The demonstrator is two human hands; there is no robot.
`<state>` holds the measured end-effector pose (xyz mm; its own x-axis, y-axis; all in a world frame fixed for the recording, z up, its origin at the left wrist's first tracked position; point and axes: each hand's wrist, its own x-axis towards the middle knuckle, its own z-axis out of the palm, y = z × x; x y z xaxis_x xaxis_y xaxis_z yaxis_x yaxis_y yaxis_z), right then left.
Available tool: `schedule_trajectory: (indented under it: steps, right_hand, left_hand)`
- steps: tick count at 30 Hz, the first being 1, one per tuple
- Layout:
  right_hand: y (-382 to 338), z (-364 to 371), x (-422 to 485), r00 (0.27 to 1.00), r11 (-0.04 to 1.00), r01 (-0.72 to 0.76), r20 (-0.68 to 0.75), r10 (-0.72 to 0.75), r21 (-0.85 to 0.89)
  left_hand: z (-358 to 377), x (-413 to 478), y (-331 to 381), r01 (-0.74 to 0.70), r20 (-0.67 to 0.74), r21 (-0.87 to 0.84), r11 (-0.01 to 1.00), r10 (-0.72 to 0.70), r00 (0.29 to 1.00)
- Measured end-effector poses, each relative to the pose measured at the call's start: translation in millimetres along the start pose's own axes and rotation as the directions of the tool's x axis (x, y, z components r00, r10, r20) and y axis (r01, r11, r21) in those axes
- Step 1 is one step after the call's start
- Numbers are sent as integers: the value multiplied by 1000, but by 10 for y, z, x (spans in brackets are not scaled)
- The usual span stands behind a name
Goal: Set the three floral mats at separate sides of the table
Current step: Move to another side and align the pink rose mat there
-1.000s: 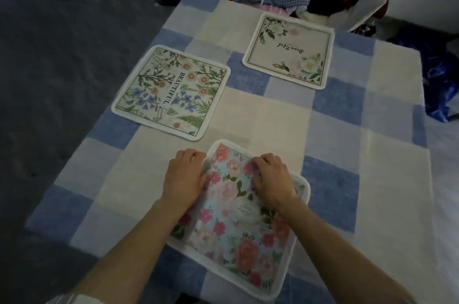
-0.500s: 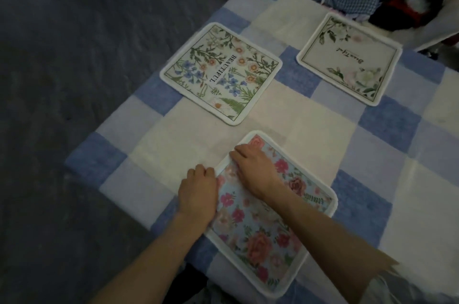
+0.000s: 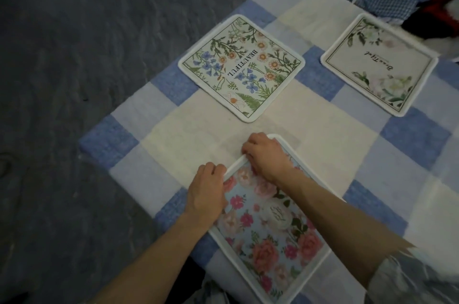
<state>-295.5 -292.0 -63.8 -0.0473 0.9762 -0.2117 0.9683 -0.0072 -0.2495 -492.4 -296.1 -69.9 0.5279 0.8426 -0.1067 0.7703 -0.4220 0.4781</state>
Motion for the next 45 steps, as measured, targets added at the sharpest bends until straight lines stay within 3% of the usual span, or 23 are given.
schedule_trajectory:
  steps: [5, 12, 17, 26, 32, 35, 40, 45]
  right_hand:
    - [68, -4, -66, 999, 999, -38, -24, 38, -11]
    - [268, -131, -308, 984, 991, -133, -121, 134, 15]
    - [337, -182, -552, 935, 955, -281, -199, 295, 96]
    - [398, -291, -812, 779, 782, -588, -119, 616, 205]
    - [477, -255, -963, 689, 698, -675, -134, 712, 240]
    - [531, -225, -1061, 651, 652, -715, -99, 753, 252]
    - [494, -83, -1401, 495, 478, -803, -47, 867, 357]
    - [494, 97, -1564, 468, 472, -770, -123, 875, 430]
  left_hand:
    - [-40, 43, 57, -19, 28, -64, 998, 21, 999]
    - [-176, 383, 191, -232, 56, -49, 971, 235, 971]
    - [-211, 710, 310, -397, 124, -19, 917, 397, 910]
    - [-141, 1271, 543, -666, 262, -17, 746, 646, 717]
    - [-8, 1543, 730, -768, 300, -81, 636, 750, 590]
    - [89, 1598, 883, -792, 306, -73, 607, 769, 561]
    - [292, 1541, 1211, -845, 361, -95, 526, 810, 463]
    - [467, 1464, 1361, -831, 401, -19, 556, 766, 503]
